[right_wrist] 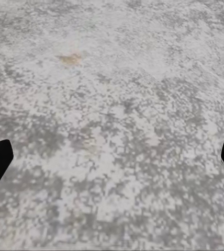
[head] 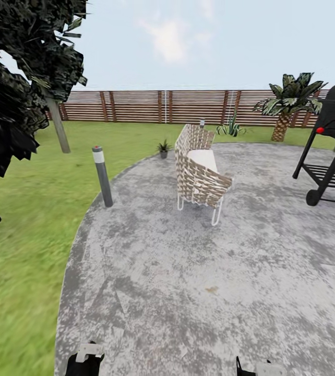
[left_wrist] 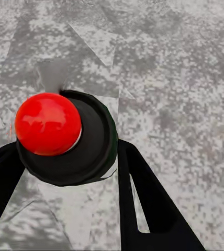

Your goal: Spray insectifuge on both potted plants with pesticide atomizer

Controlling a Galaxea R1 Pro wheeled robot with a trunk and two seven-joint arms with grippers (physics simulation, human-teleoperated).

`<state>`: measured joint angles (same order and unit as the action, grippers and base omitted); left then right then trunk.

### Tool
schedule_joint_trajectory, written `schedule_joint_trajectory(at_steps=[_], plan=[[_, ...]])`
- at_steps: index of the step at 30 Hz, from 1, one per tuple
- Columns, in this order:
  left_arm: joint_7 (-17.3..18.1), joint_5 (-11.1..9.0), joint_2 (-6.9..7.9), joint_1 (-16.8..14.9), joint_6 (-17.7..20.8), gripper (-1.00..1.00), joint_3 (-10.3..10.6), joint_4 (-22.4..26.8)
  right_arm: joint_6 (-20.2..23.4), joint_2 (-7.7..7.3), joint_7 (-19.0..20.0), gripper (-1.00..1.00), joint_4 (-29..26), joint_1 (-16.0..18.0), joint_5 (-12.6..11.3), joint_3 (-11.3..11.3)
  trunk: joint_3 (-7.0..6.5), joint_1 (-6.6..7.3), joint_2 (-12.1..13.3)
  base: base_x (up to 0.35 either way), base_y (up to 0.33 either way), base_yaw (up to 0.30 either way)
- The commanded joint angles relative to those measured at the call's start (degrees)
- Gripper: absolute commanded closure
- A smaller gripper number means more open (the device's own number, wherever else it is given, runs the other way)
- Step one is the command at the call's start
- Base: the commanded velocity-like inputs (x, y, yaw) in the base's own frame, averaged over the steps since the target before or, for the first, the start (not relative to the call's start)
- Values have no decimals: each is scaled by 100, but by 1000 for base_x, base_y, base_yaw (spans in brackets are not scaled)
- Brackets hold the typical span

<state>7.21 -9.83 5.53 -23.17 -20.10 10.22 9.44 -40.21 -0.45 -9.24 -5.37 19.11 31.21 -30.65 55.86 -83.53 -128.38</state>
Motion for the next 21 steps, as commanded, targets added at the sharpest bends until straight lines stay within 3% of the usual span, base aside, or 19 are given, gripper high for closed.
schedule_joint_trajectory(at_steps=[1,21], plan=[[20,-62,2,-3,-14,100,39,-4,-13,1,-42,-100,9,5,61,-20,5,-2,-2,277,-112,-226],[24,-61,1,-3,-20,100,41,-4,-13,9,-42,-100,9,5,61,-17,5,-2,-2,282,-157,-285]])
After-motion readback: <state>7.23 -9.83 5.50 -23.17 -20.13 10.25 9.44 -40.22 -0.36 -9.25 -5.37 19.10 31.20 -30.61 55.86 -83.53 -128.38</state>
